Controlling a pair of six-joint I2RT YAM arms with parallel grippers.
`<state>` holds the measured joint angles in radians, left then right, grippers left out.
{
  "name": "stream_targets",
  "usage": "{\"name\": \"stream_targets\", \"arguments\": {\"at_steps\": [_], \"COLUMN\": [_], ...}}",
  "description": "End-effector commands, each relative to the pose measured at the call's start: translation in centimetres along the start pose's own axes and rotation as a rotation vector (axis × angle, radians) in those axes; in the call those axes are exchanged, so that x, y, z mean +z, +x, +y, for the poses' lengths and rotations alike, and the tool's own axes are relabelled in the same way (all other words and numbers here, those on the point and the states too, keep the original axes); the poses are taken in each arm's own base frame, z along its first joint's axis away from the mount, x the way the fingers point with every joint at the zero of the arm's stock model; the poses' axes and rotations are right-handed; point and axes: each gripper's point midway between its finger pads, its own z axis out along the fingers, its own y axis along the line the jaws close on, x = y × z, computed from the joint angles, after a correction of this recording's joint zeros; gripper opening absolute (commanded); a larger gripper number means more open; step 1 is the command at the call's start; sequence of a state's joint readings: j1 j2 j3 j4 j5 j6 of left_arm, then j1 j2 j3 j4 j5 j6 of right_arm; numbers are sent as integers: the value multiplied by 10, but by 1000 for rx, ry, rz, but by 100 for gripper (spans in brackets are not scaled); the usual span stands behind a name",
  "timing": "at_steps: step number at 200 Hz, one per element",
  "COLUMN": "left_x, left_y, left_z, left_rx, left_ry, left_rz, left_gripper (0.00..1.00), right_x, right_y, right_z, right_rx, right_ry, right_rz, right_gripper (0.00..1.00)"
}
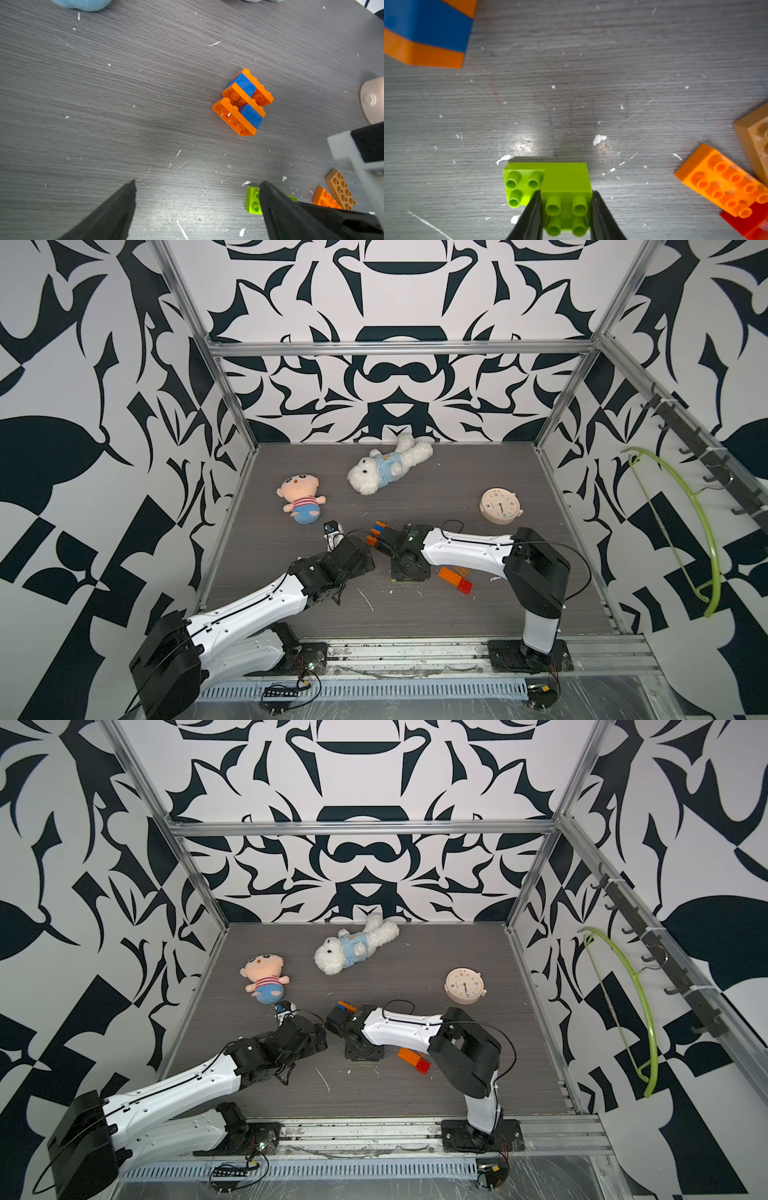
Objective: Assemble the number 5 with lego
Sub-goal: Assemble the lego brick with the lego brick.
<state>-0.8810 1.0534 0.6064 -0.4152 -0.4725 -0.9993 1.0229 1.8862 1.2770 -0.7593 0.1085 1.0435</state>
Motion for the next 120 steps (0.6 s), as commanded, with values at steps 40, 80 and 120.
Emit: {"name": "stream_targets", "arguments": {"at_steps": [40, 80, 120], "left_x": [-1, -2, -7], "left_y": [2, 1, -5], "left_z": [14, 13, 7], "left_rx": [-6, -12, -11], "left_ry": [-38, -32, -14], "left_rz": [-10, -6, -22], "left_gripper": [99, 99, 99], "right_x": [51, 44, 6], "right_y": [37, 34, 8], "right_z": [-24, -24, -6], "right_rx": [-21, -26, -58], "right_ry": [105, 96, 28], "right_rz": [105, 85, -15], "right_gripper": [26, 27, 39]}}
